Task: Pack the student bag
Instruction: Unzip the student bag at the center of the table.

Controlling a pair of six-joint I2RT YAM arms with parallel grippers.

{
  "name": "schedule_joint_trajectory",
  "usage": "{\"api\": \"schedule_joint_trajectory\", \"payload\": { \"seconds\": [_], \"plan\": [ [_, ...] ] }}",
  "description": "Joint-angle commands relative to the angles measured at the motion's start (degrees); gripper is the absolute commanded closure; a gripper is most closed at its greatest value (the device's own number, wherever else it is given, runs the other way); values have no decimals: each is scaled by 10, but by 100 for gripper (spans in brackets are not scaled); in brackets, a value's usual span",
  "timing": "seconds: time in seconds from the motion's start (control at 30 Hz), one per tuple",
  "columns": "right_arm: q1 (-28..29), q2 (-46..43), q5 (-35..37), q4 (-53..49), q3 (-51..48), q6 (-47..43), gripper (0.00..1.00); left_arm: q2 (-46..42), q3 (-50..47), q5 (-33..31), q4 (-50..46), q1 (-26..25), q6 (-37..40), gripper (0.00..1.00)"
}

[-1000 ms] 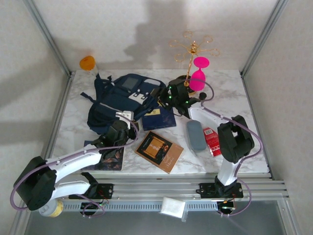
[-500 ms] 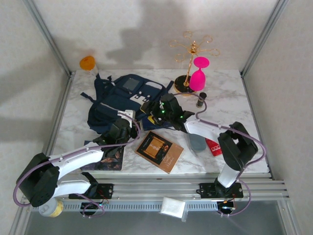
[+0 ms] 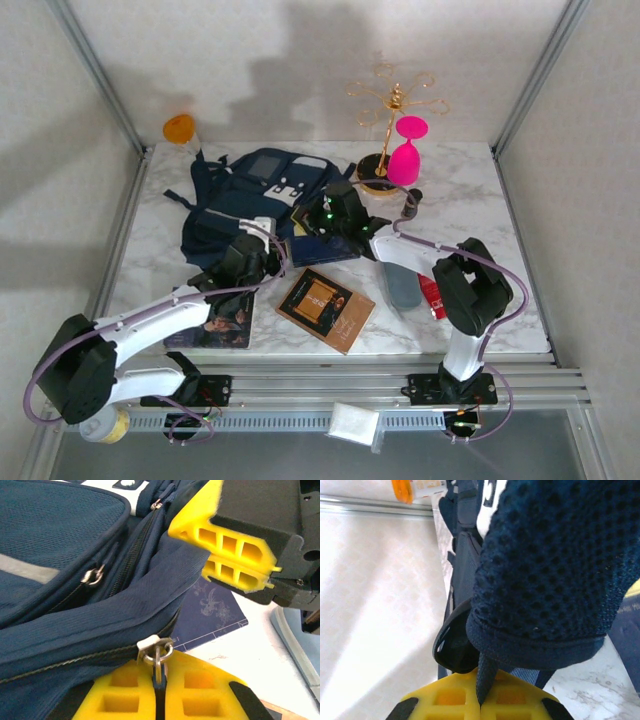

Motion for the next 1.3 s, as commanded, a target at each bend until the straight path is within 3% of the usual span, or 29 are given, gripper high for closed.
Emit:
{"api": "schedule_joint_trajectory", "payload": {
  "seconds": [0.0,0.1,0.23,0.37,0.43,0.57,0.73,0.93,1.0,1.13,1.27],
  "plan": [
    [-64,3,54,38,31,-44,100,-64,24,8,-78,11,-12,100],
    [-95,3,37,44,39,-53,100,-92,23,28,-136,31,-32,100],
    [-125,21,34,-28,99,-87,100,-89,15,44,-166,45,-29,100],
    [-117,29,29,-51,121,-101,100,-74,-1,105,-102,47,-22,100],
    [-110,26,27,-71,122,-111,80,-49,9,135,-68,47,-21,100],
    [-93,-15,43,-130,97,-135,53,-8,38,132,-47,47,-36,100],
    [-83,-70,37,-199,33,-150,28,14,42,132,2,47,-60,100],
    [-28,-89,-13,-170,-15,-86,10,17,30,142,22,47,-72,100],
    [-13,-69,-33,-141,-16,-47,7,20,35,140,20,47,-74,100],
    [9,-38,1,-103,-4,-9,7,32,49,160,12,46,-69,100],
    [11,14,7,-86,27,3,22,36,56,162,-2,46,-67,100]
  ]
}}
